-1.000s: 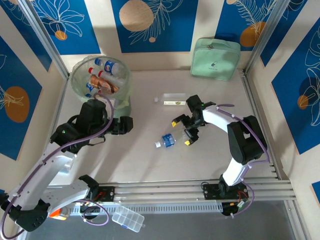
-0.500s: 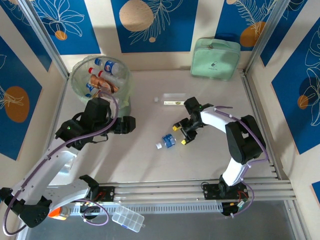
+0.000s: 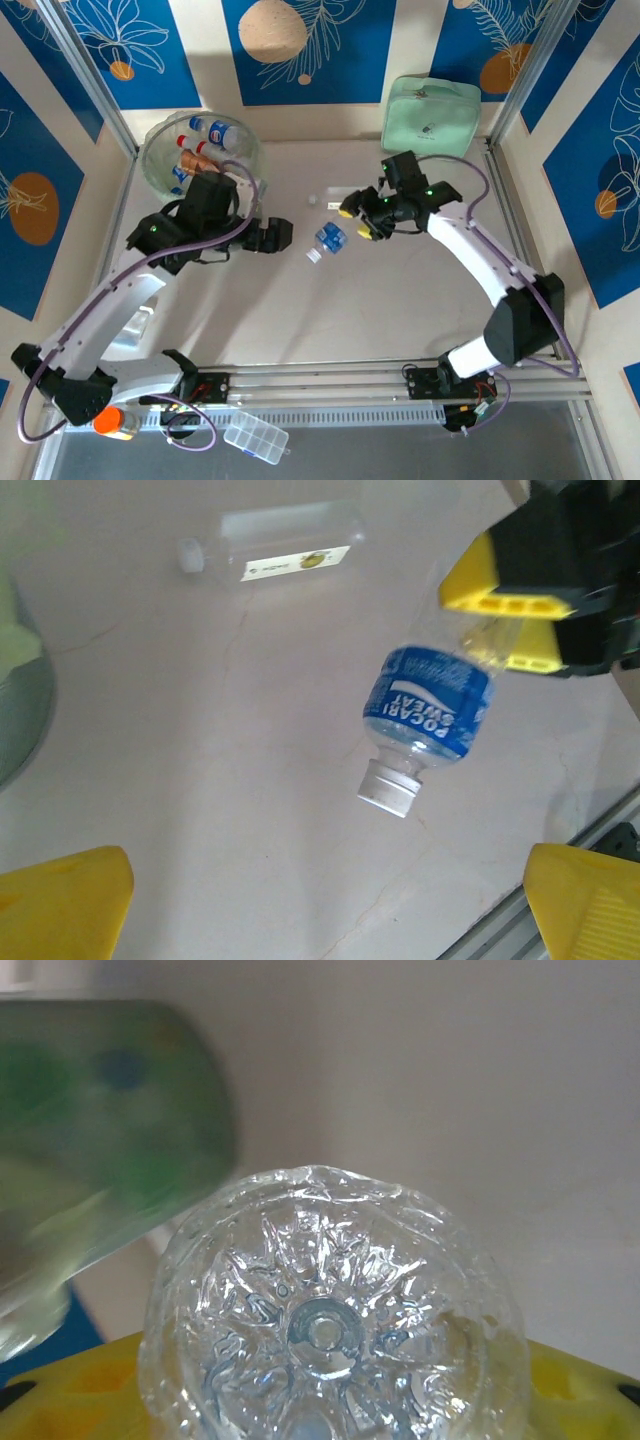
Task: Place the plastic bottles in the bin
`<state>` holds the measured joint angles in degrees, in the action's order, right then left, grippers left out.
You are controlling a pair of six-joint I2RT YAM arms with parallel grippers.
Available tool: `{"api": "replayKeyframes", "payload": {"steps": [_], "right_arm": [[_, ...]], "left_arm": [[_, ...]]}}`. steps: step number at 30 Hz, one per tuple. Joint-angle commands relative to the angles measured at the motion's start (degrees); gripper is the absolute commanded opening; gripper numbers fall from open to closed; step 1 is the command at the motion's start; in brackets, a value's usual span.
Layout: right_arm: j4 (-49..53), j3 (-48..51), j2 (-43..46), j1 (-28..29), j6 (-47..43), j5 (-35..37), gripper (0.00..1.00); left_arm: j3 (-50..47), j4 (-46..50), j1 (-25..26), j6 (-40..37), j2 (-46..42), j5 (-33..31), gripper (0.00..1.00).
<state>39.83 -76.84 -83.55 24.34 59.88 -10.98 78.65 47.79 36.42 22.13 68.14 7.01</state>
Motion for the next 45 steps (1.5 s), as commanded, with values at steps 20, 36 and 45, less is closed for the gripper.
{"api": "replayKeyframes", "payload": {"steps": [20, 36, 45], "right_arm": [[-3.01, -8.86, 12.52, 4.68, -20.99, -15.75, 0.51], [-3.30, -7.47, 12.85, 3.52, -21.09, -22.88, 0.48], [-1.10, -7.62, 13.46, 3.52, -24.22, -21.18, 0.48]], "left_arm": [[8.71, -16.05, 4.81, 2.74, 11.78, 27.82, 0.90], [5.10, -21.70, 7.34, -3.57, 6.57, 17.91, 0.69], [6.53, -17.17, 7.25, -5.21, 6.39, 18.04, 0.86]]}}
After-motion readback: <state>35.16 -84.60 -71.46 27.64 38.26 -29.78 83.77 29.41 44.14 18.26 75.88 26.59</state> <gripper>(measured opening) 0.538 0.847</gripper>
